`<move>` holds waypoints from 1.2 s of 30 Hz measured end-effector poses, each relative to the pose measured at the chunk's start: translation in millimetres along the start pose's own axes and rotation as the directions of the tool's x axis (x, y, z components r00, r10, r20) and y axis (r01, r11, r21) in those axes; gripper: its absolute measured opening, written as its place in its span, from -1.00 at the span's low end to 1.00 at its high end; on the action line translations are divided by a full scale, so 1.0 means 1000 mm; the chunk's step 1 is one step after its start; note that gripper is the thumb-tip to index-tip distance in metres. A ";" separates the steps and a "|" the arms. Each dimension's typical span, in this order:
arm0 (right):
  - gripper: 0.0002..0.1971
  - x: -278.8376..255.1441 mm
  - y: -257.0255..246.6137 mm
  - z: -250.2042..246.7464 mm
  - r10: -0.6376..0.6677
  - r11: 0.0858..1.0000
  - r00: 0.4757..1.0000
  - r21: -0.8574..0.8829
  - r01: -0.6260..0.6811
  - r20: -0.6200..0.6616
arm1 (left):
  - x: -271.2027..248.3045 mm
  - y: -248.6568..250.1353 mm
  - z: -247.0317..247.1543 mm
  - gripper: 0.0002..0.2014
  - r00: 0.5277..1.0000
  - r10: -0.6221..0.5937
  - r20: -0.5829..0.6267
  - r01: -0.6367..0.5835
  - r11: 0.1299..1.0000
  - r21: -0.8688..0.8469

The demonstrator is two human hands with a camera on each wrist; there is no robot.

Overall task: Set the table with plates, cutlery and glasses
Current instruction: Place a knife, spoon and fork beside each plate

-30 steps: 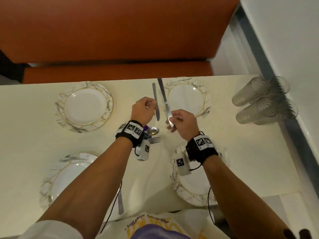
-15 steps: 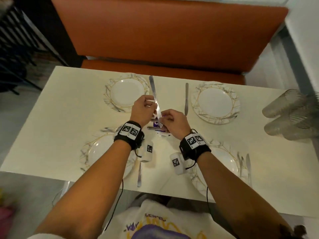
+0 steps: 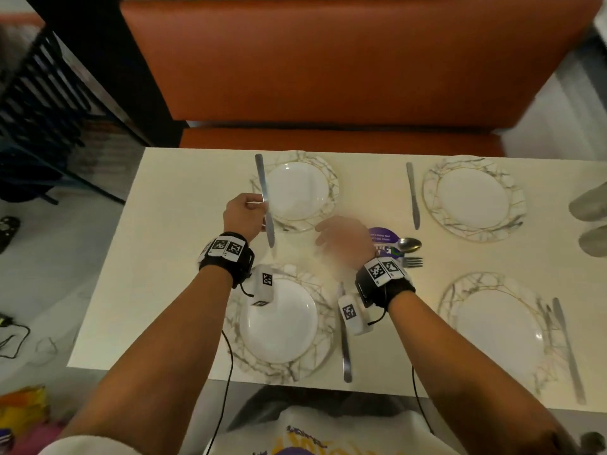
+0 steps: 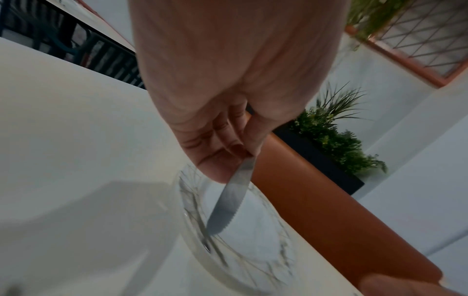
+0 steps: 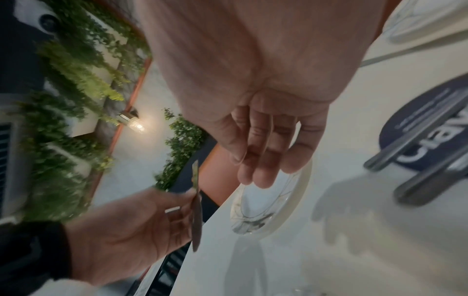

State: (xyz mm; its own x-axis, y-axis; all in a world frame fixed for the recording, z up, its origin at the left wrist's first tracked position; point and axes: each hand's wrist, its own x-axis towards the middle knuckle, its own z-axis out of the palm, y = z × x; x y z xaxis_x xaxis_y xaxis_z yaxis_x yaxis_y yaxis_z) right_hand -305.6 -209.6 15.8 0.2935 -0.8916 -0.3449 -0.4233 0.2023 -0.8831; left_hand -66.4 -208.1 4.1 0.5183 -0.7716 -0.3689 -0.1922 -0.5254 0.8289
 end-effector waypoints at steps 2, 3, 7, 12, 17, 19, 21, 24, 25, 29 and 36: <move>-0.74 0.012 -0.004 0.020 0.040 0.999 0.999 0.019 -0.040 -0.034 | 0.035 -0.008 -0.021 -0.81 0.999 -0.036 -0.003 0.036 0.999 0.028; -0.73 0.019 -0.004 0.029 0.060 0.998 0.997 0.032 -0.058 -0.052 | 0.052 -0.011 -0.030 -0.80 0.998 -0.056 0.002 0.056 0.998 0.043; -0.74 0.034 -0.001 0.051 0.113 0.992 0.988 0.058 -0.108 -0.105 | 0.110 -0.025 -0.051 -0.82 0.991 -0.127 0.037 0.120 0.981 0.153; -0.74 0.045 0.015 0.057 0.192 0.980 0.970 0.075 -0.182 -0.150 | 0.165 -0.048 -0.050 -0.75 0.981 -0.166 0.099 0.135 0.955 0.265; -0.76 0.056 0.022 0.053 0.217 0.974 0.959 0.102 -0.201 -0.183 | 0.189 -0.055 -0.037 -0.75 0.976 -0.193 0.101 0.161 0.951 0.264; -0.78 0.061 0.023 0.052 0.210 0.976 0.957 0.103 -0.192 -0.199 | 0.195 -0.055 -0.033 -0.74 0.979 -0.186 0.088 0.154 0.946 0.284; -0.80 0.064 0.022 0.051 0.204 0.977 0.956 0.108 -0.185 -0.213 | 0.199 -0.054 -0.031 -0.76 0.985 -0.154 0.077 0.118 0.929 0.351; -0.80 0.066 0.021 0.051 0.203 0.977 0.952 0.114 -0.181 -0.229 | 0.199 -0.052 -0.030 -0.89 0.989 -0.123 0.080 0.075 0.891 0.447; -0.80 0.066 0.021 0.051 0.202 0.977 0.951 0.118 -0.178 -0.234 | 0.198 -0.051 -0.031 -0.89 0.990 -0.125 0.069 0.081 0.887 0.455; -0.78 0.067 0.022 0.051 0.206 0.976 0.950 0.123 -0.181 -0.234 | 0.192 -0.047 -0.031 -0.90 0.990 -0.128 0.053 0.092 0.896 0.434; -0.79 0.067 0.024 0.051 0.219 0.972 0.946 0.133 -0.192 -0.240 | 0.182 -0.045 -0.031 -0.88 0.993 -0.108 0.050 0.078 0.907 0.413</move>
State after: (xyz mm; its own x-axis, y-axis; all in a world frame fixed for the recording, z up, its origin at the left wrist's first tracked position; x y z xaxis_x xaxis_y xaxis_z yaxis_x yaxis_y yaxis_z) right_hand -251.8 -244.1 -44.9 -0.0208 -0.8960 -0.4436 -0.3542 0.4216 -0.8348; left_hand 63.0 -313.7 -87.7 0.4937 -0.7272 -0.4770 -0.4779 -0.6851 0.5498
